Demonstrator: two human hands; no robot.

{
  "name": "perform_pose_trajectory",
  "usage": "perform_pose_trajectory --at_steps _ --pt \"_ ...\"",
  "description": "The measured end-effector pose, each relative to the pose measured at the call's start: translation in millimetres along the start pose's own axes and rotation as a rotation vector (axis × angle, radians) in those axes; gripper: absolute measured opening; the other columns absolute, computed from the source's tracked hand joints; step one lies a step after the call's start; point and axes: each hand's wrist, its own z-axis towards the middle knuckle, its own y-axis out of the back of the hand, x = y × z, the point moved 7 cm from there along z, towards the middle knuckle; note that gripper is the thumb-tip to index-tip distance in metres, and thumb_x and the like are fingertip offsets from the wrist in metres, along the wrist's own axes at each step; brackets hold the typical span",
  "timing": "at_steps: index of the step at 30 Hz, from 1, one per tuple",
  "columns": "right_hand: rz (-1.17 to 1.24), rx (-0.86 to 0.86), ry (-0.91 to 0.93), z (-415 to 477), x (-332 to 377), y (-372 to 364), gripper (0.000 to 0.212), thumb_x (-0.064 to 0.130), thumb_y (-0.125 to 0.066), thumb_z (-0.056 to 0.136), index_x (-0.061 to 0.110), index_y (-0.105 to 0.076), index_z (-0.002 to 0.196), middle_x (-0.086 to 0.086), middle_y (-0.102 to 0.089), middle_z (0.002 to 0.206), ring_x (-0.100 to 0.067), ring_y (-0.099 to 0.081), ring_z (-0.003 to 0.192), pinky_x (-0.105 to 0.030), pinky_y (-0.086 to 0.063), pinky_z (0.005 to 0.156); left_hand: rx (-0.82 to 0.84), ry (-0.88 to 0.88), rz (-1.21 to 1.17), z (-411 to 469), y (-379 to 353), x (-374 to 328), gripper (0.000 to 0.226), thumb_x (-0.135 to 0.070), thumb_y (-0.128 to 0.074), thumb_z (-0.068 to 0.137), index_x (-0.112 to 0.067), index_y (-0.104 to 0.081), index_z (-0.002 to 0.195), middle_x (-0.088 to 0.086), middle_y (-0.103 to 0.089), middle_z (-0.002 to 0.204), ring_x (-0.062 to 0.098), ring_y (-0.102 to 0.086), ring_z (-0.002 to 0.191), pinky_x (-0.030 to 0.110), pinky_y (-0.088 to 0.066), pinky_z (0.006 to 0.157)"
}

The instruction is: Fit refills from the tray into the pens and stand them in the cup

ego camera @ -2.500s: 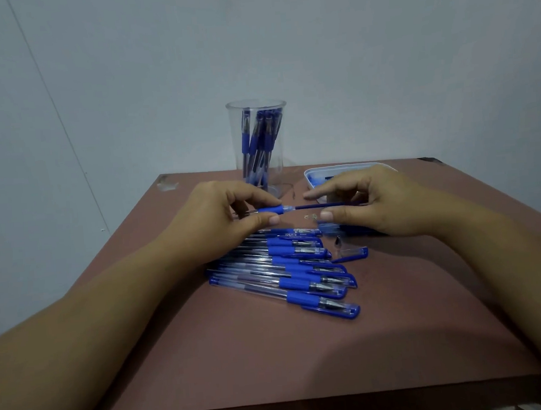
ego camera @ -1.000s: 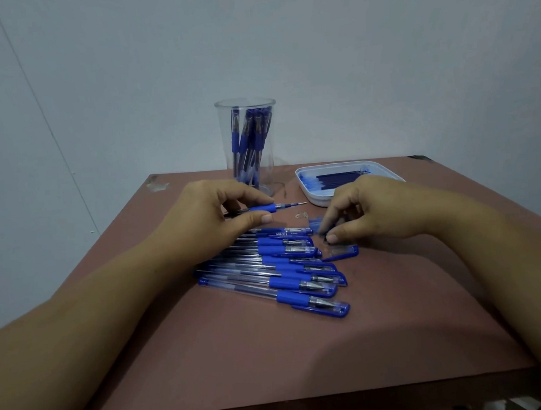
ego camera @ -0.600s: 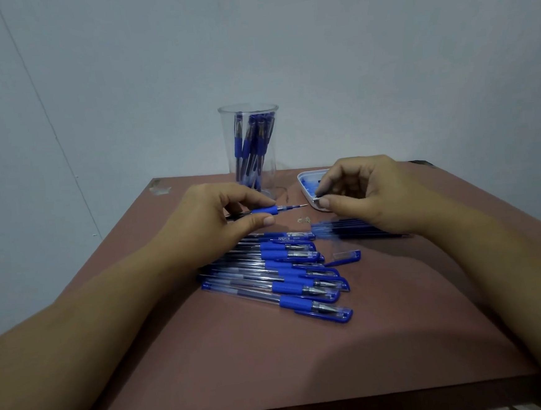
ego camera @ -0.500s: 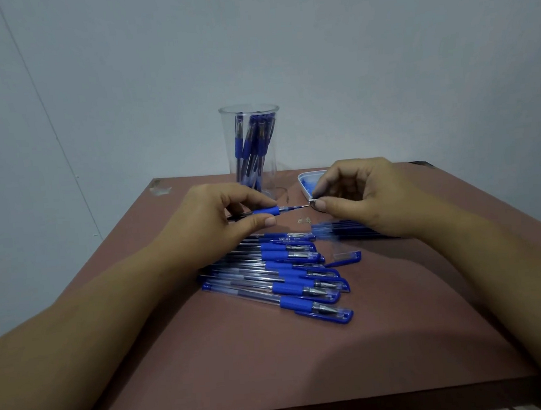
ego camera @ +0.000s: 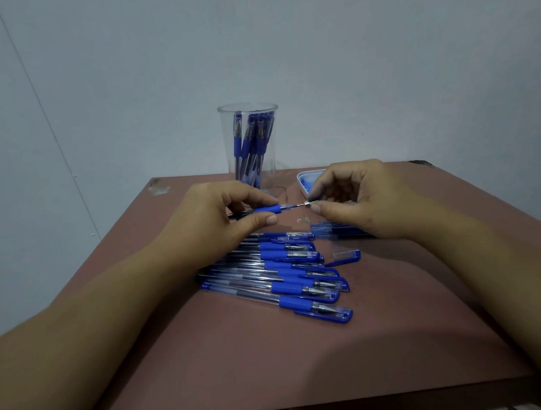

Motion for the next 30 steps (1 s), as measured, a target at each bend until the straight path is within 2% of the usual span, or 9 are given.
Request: perform_pose_trajectory --at_steps 3,5,10,14,18,21,24,27,30 --pt "-0.002 -0.011 0.021 2 3 -6 0.018 0.009 -0.076 0.082 0.026 -0.07 0.085 -0.002 -0.071 0.079 -0.008 -0.063 0.07 -0.018 -0.052 0.068 0.004 -0.018 -0.001 0 -1 -3 0.018 -0.043 -0.071 0.075 -0.042 -0.071 0.093 -0.024 -0.068 0.08 0.007 -0.061 0.076 0.009 -0.044 0.063" --pt "-0.016 -0.017 0.04 2 5 -10 0.022 0.01 -0.077 0.081 0.03 -0.069 0.085 -0.001 -0.072 0.082 -0.014 -0.066 0.074 -0.023 -0.055 0.071 0.001 -0.032 0.003 0 -2 -4 0.019 -0.045 -0.069 0.075 -0.042 -0.07 0.094 -0.026 -0.067 0.081 0.006 -0.061 0.076 0.009 -0.044 0.064" --pt "-0.072 -0.012 0.051 4 4 -15 0.021 0.016 -0.075 0.083 0.035 -0.065 0.085 0.006 -0.069 0.079 -0.008 -0.062 0.071 -0.023 -0.055 0.069 -0.002 -0.042 0.029 0 -2 -4 0.024 -0.051 -0.065 0.074 -0.042 -0.07 0.096 -0.028 -0.066 0.082 0.003 -0.062 0.078 0.007 -0.043 0.065" --pt "-0.145 0.007 0.067 4 5 -16 0.014 0.026 -0.071 0.086 0.038 -0.064 0.088 0.013 -0.066 0.077 -0.002 -0.061 0.072 -0.014 -0.048 0.065 -0.012 -0.041 0.03 0 -2 -3 0.024 -0.051 -0.066 0.074 -0.041 -0.072 0.096 -0.028 -0.066 0.081 0.005 -0.062 0.076 0.008 -0.043 0.065" --pt "-0.141 -0.003 0.088 3 5 -12 0.028 0.023 -0.077 0.081 0.038 -0.063 0.1 0.007 -0.068 0.089 -0.007 -0.063 0.078 -0.024 -0.054 0.073 -0.011 -0.044 0.029 0 -2 -3 0.025 -0.051 -0.066 0.074 -0.041 -0.071 0.096 -0.025 -0.067 0.081 0.007 -0.062 0.076 0.01 -0.044 0.064" --pt "-0.188 0.009 0.101 4 4 -14 0.021 0.02 -0.074 0.085 0.035 -0.066 0.097 0.007 -0.069 0.091 -0.008 -0.063 0.08 -0.029 -0.054 0.075 -0.011 -0.045 0.02 0 -2 -3 0.023 -0.05 -0.066 0.074 -0.043 -0.07 0.096 -0.026 -0.068 0.083 0.007 -0.062 0.077 0.01 -0.044 0.065" --pt "-0.182 0.037 0.089 4 3 -16 0.015 0.026 -0.07 0.087 0.037 -0.067 0.096 0.011 -0.069 0.087 -0.007 -0.064 0.081 -0.028 -0.054 0.075 -0.007 -0.05 0.029 1 -2 -3 0.024 -0.05 -0.066 0.075 -0.041 -0.071 0.097 -0.028 -0.067 0.083 0.005 -0.062 0.076 0.009 -0.044 0.065" --pt "-0.161 0.024 0.095 3 4 -14 0.027 0.024 -0.074 0.084 0.042 -0.063 0.102 0.009 -0.067 0.088 -0.01 -0.064 0.081 -0.027 -0.054 0.074 -0.007 -0.049 0.025 0 -2 -3 0.027 -0.052 -0.065 0.074 -0.04 -0.072 0.097 -0.027 -0.067 0.084 0.007 -0.062 0.076 0.01 -0.044 0.065" --pt "-0.162 0.014 0.12 4 6 -14 0.024 0.018 -0.075 0.083 0.035 -0.066 0.098 0.008 -0.068 0.089 -0.006 -0.062 0.08 -0.025 -0.054 0.073 -0.007 -0.051 0.02 0 -2 -3 0.025 -0.052 -0.066 0.074 -0.043 -0.07 0.096 -0.026 -0.067 0.084 0.007 -0.062 0.077 0.011 -0.045 0.065"
